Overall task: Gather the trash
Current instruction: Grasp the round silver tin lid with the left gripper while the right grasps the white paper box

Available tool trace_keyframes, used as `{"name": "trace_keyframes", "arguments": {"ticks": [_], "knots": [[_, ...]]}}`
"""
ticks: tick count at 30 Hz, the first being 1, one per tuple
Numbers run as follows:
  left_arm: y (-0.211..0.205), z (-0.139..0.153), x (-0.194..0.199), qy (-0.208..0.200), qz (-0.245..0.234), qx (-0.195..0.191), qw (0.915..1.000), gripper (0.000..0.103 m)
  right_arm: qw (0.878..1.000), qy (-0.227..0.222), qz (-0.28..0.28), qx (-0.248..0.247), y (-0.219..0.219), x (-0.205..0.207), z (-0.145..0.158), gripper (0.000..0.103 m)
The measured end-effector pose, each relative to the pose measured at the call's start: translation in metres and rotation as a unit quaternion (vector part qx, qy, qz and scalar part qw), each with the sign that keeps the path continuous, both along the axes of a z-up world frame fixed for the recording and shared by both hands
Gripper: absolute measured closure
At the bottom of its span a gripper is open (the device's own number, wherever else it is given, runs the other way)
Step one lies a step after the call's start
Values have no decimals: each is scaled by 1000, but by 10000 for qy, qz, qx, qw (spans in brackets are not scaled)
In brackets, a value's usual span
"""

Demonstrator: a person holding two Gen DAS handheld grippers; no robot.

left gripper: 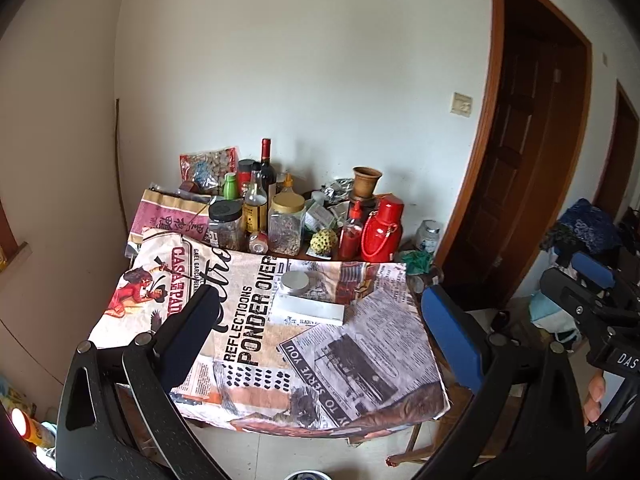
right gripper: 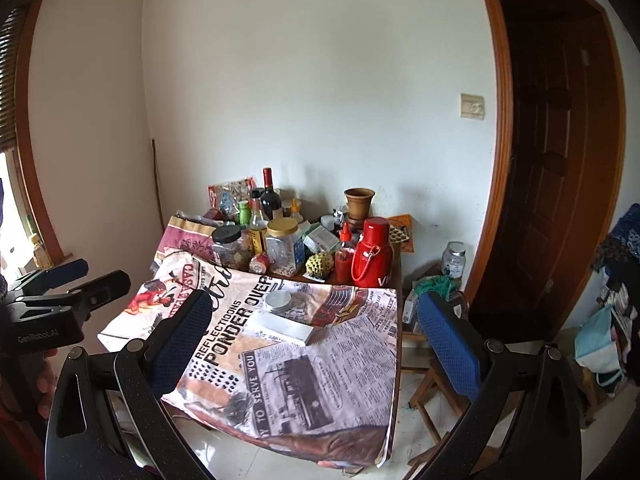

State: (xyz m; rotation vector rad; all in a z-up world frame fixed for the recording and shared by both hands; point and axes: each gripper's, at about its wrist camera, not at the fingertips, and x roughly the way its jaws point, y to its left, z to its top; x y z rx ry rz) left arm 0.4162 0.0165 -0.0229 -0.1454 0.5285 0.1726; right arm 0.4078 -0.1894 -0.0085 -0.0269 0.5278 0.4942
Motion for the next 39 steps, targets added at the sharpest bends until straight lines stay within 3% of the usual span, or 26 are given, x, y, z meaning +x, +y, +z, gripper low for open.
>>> {"name": "trace_keyframes", "arguments": {"ticks": [11, 21, 24, 30, 36, 39], "knots": [[51, -26, 74, 449, 360, -124, 9983, 1, 9954, 827, 413, -267, 52, 84, -55, 1], [137, -68, 177, 1130, -41, 47, 9936, 1, 9787, 1903, 481, -597, 132, 161, -135, 1], [159, -88, 203, 1429, -92, 27, 9897, 1, 9672, 2292, 630, -900, 161, 184, -172, 1], [196, -135, 243, 2051, -30, -183, 9786, 1, 9302, 3020, 1060, -1794, 212, 222, -258, 3], [220, -169, 260, 2488, 117, -441, 9675, 1, 9081, 3160, 1442, -2340, 236, 247, -304, 4], [228, -175, 262, 2550, 221, -511, 9653, 1, 8983, 3312, 1731, -2312, 242, 254, -313, 11]]}}
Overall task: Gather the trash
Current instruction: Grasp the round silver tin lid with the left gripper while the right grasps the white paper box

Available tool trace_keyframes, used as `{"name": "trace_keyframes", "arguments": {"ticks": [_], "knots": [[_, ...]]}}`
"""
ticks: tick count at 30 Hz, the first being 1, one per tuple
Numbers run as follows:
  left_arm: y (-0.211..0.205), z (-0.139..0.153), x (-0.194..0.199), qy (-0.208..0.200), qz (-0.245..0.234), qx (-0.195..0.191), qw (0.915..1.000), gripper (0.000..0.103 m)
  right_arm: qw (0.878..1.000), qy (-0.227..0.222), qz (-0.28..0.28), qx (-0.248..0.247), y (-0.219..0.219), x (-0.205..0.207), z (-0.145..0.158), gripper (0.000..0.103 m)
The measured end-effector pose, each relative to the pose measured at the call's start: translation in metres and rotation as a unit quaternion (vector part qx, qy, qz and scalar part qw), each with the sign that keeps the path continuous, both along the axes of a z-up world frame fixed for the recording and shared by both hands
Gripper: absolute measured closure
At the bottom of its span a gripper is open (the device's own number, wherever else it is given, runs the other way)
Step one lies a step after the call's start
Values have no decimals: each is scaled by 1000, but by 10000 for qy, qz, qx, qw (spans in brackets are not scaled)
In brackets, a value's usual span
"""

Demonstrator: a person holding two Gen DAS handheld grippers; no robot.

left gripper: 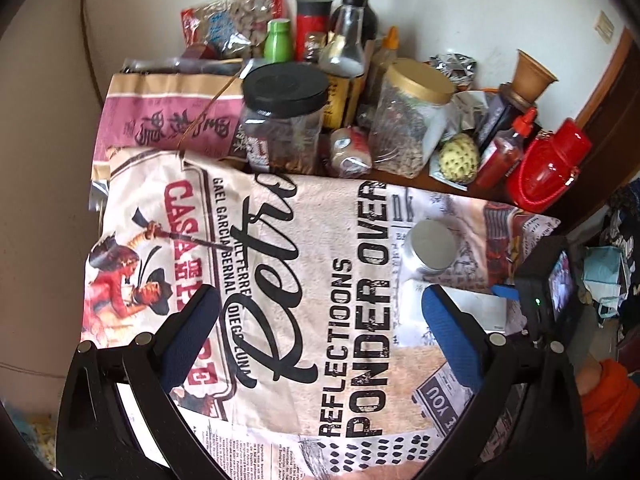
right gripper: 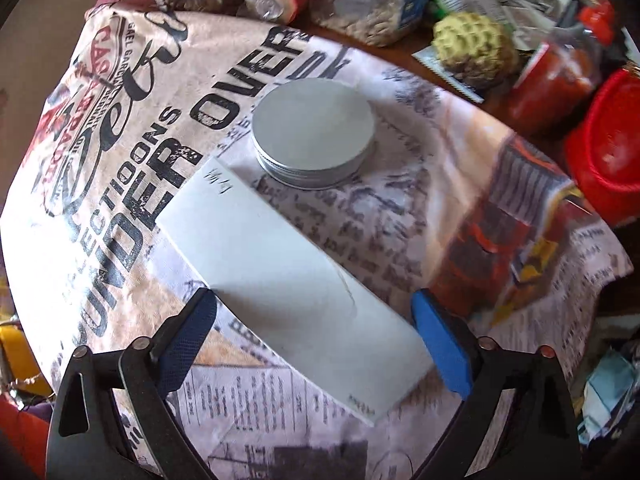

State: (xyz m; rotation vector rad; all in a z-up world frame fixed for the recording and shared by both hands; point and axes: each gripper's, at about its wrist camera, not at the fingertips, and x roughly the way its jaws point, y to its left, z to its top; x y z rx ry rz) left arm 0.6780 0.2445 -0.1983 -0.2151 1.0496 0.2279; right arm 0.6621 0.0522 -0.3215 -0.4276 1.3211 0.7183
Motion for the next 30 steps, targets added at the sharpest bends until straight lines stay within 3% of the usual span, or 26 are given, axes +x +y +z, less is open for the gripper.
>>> {"name": "trace_keyframes", "arguments": {"ticks": [3, 6, 9, 13, 21, 30], "knots": [[4, -5, 1, 70, 77, -38, 9999, 1, 9995, 53, 307, 55, 6, -1, 1, 18], [3, -8, 3, 123, 90, -54, 9999, 1, 9982, -52, 602, 20, 10, -10, 7, 37], [-1, -10, 8, 152, 37, -36, 9999, 1, 9979, 18, 620, 173, 4, -23, 14, 47], [-11, -15, 19, 204, -138, -67, 9997, 1, 9986, 72, 415, 306, -11, -49, 22, 51], [-52, -46, 67, 464, -777, -336, 9953, 1, 9918, 4, -1090, 673, -86, -62, 57, 52], [-98, -110, 133, 939, -1287, -371, 9865, 2, 9580, -503, -2724, 739, -156, -38, 84, 52]]}}
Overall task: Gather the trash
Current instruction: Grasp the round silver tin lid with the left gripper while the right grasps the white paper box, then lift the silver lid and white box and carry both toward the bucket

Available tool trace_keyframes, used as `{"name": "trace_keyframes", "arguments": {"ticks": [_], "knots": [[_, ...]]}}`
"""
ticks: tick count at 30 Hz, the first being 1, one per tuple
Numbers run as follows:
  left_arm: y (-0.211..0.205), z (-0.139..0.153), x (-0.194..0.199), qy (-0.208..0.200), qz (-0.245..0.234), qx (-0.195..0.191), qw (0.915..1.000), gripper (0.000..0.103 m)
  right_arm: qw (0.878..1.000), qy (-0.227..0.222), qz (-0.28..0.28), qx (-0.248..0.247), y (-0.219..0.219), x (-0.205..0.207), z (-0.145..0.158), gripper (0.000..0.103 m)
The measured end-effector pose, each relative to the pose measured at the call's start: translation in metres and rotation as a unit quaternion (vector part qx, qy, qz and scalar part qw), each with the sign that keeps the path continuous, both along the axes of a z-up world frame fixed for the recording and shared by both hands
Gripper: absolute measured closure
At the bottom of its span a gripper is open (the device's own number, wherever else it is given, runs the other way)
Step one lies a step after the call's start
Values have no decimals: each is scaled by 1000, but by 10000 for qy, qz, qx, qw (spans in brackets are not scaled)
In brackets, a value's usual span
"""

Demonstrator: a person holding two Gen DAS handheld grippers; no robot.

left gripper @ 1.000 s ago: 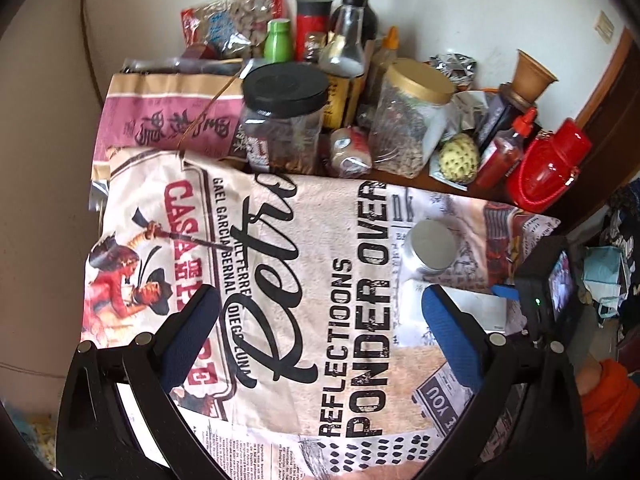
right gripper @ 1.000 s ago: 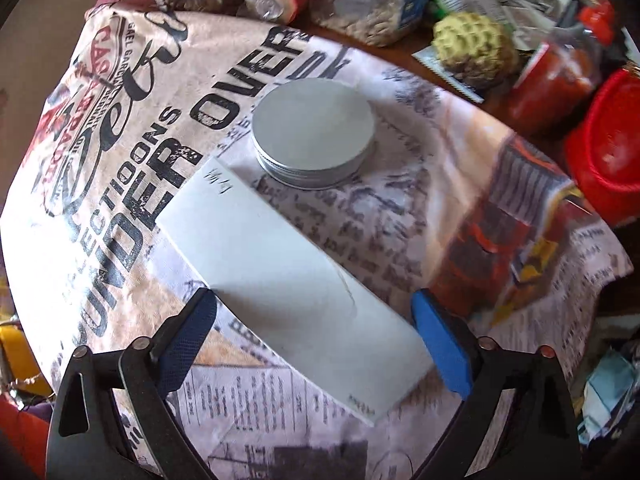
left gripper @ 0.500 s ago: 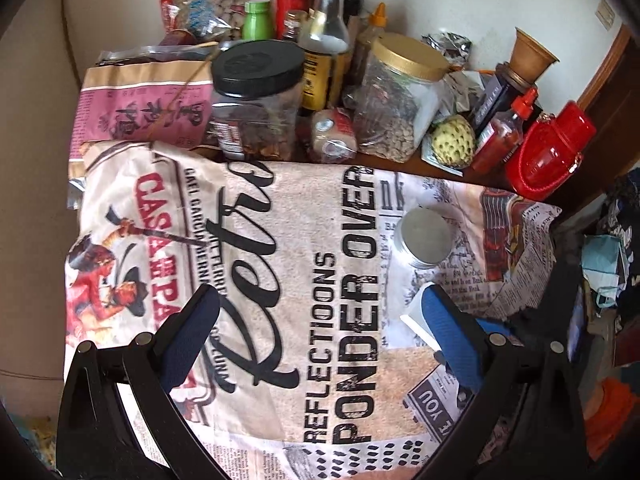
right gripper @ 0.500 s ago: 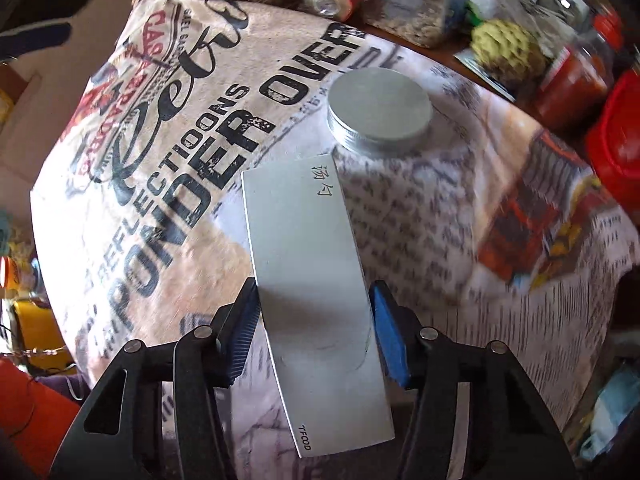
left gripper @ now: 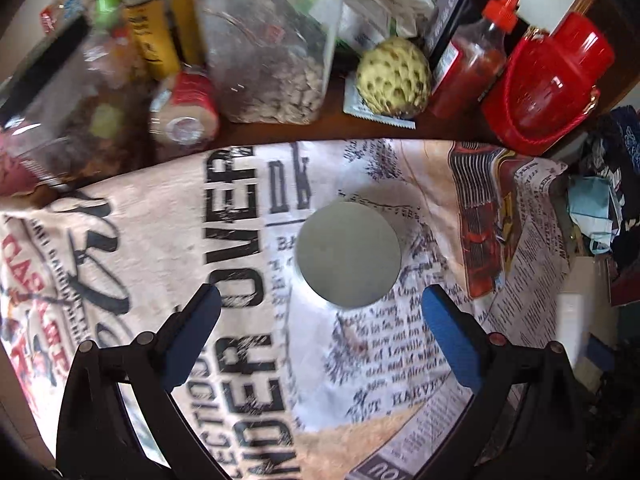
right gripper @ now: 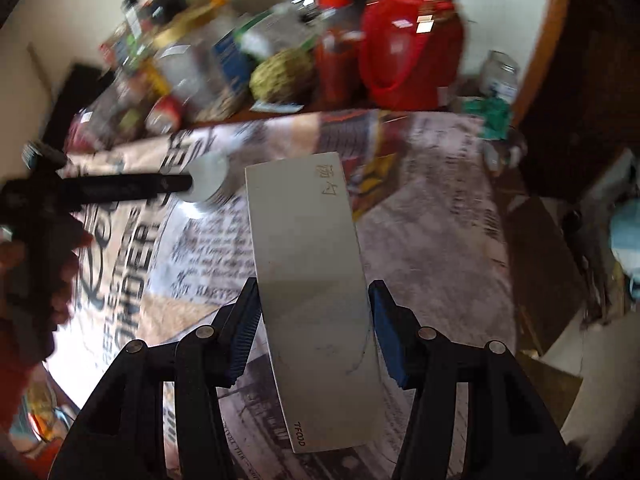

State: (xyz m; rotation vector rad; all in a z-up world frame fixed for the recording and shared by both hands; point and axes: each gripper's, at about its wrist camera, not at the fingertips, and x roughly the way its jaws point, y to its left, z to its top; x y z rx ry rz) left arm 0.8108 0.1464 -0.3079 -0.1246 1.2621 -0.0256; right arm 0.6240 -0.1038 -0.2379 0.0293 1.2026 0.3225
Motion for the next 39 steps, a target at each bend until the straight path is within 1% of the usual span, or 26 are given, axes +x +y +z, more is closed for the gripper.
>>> {"name": "trace_keyframes", "arguments": {"ticks": [2, 3, 5, 9, 13, 16, 18, 21, 25, 28, 32, 33, 35, 38, 39], "knots": [[-5, -11, 8, 34, -77, -18, 10000, 2, 9997, -36, -227, 39, 0, 1, 1, 53], [-8, -16, 13, 68, -111, 47, 9999, 2, 9993, -59, -358, 68, -3, 0, 3, 53], [-13, -25, 19, 139, -189, 193, 9995, 13, 9985, -94, -531, 123, -6, 0, 5, 53], [-20, -39, 27, 250, -228, 352, 9988, 20, 9966, -185, -779, 178, -13, -3, 11, 53], [-24, -40, 28, 125, -265, 548, 9981, 31, 9950, -280, -935, 207, -22, -5, 17, 53], [-27, -38, 28, 106, -265, 581, 9979, 32, 9942, -381, -985, 226, -27, -8, 24, 53], [-31, -31, 23, 42, -260, 605, 9978, 32, 9936, -453, -998, 254, -31, -9, 28, 53], [-33, -6, 12, -161, -217, 508, 9983, 32, 9924, -572, -1030, 344, -38, -13, 36, 53], [-37, 39, -14, -631, -130, 341, 9973, 32, 9907, -842, -956, 474, -50, -21, 53, 53], [-40, 75, -40, -1005, -58, 315, 9944, 32, 9892, -1025, -892, 554, -58, -28, 66, 53], [-53, 130, -84, -1612, 108, 378, 9861, 32, 9861, -1345, -714, 673, -73, -44, 89, 53], [-58, 146, -102, -1814, 184, 396, 9824, 32, 9847, -1463, -643, 700, -78, -50, 97, 53], [-60, 166, -124, -2054, 298, 399, 9774, 32, 9824, -1632, -515, 748, -85, -62, 110, 53], [-73, 194, -169, -2413, 496, 374, 9685, 32, 9786, -1861, -335, 813, -93, -81, 127, 53], [-79, 204, -189, -2547, 568, 397, 9645, 32, 9773, -1930, -291, 828, -95, -87, 133, 53]]}}
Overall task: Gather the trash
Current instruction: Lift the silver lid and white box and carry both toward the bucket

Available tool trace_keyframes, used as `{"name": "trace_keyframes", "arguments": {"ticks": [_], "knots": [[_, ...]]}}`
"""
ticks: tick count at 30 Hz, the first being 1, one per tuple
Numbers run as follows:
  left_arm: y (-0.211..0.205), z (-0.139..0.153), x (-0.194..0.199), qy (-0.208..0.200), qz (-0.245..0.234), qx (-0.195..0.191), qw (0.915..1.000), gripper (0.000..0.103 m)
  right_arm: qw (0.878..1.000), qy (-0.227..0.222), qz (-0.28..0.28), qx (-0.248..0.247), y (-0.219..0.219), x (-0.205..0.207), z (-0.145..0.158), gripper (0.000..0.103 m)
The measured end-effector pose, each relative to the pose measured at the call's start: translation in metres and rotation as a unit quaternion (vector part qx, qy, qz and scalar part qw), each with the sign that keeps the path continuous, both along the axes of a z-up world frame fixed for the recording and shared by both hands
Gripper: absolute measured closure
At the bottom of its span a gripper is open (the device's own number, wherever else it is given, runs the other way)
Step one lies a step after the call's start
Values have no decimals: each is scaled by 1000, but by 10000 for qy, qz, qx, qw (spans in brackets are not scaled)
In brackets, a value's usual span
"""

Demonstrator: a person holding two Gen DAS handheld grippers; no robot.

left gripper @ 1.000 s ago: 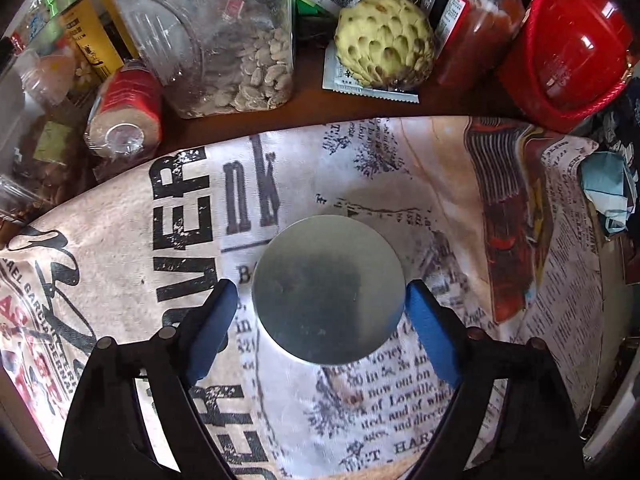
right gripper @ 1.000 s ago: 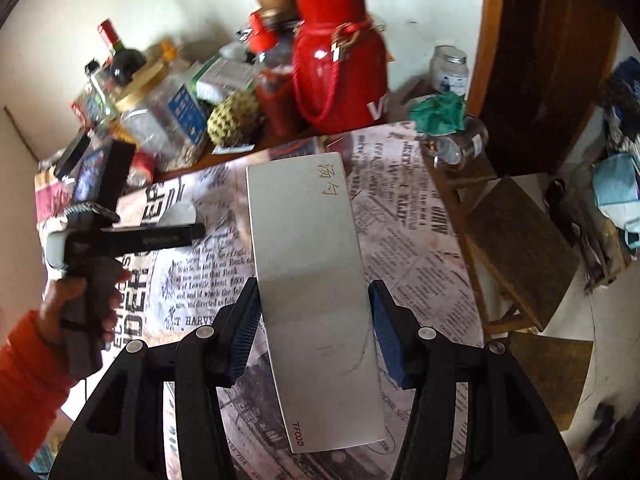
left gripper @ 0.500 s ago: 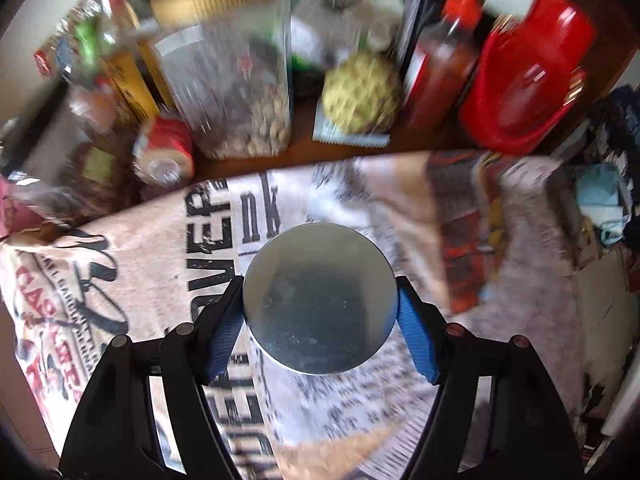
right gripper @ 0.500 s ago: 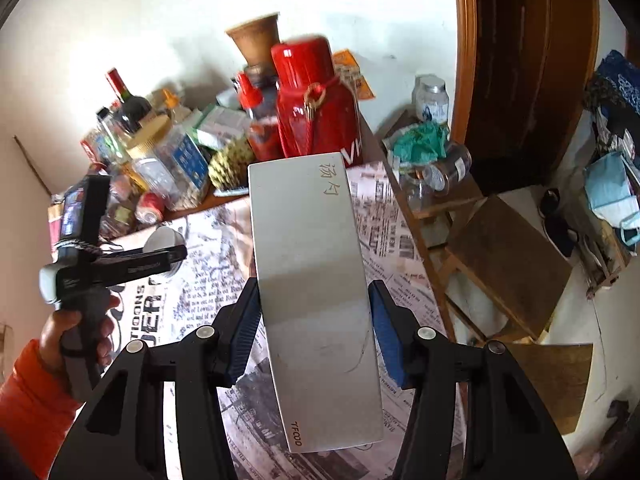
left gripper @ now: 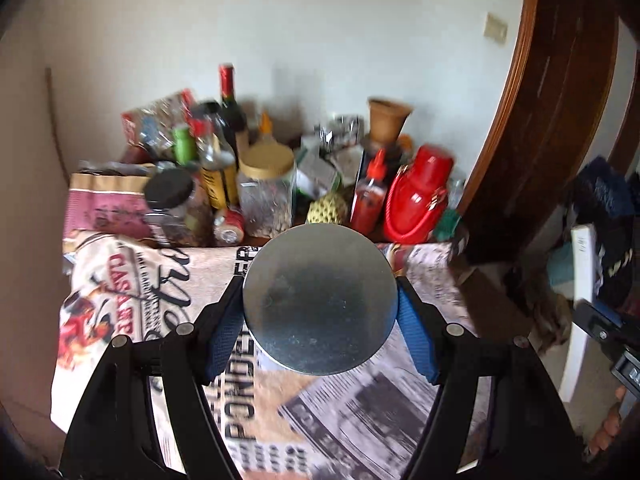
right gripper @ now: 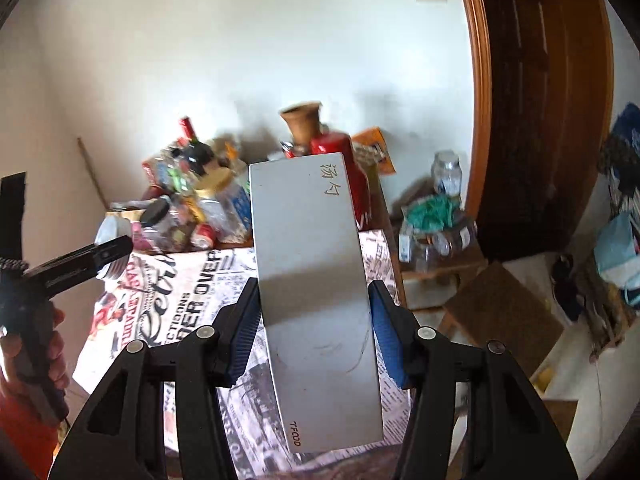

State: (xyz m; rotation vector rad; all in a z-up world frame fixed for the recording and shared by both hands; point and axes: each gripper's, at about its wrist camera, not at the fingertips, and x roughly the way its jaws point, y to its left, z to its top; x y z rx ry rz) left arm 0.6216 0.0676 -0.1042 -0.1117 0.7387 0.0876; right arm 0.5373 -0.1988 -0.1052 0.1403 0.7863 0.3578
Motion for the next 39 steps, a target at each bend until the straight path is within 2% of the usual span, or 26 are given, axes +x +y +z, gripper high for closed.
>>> {"name": "trace_keyframes", "arguments": {"ticks": [4, 10, 16, 23, 34, 39], "knots": [[-16, 22, -56, -368, 248, 79, 9990, 32, 9994, -250, 243, 28, -8, -27, 21, 53], [-29, 51, -135, -806, 399, -5, 9959, 32, 9971, -566, 512, 74, -9, -69, 48, 53], [-31, 68, -190, -1053, 412, -105, 9935, 32, 9951, -773, 580, 186, -5, -110, 64, 53], [-25, 65, -247, -1063, 186, -152, 9940, 32, 9953, -862, 369, 230, 4, -171, 69, 53], [5, 57, -384, -1104, -261, -136, 9935, 32, 9954, -933, 22, 227, 34, -301, 73, 53], [13, 53, -432, -963, -389, -226, 9943, 32, 9968, -765, -87, 205, 39, -347, 73, 53]]}}
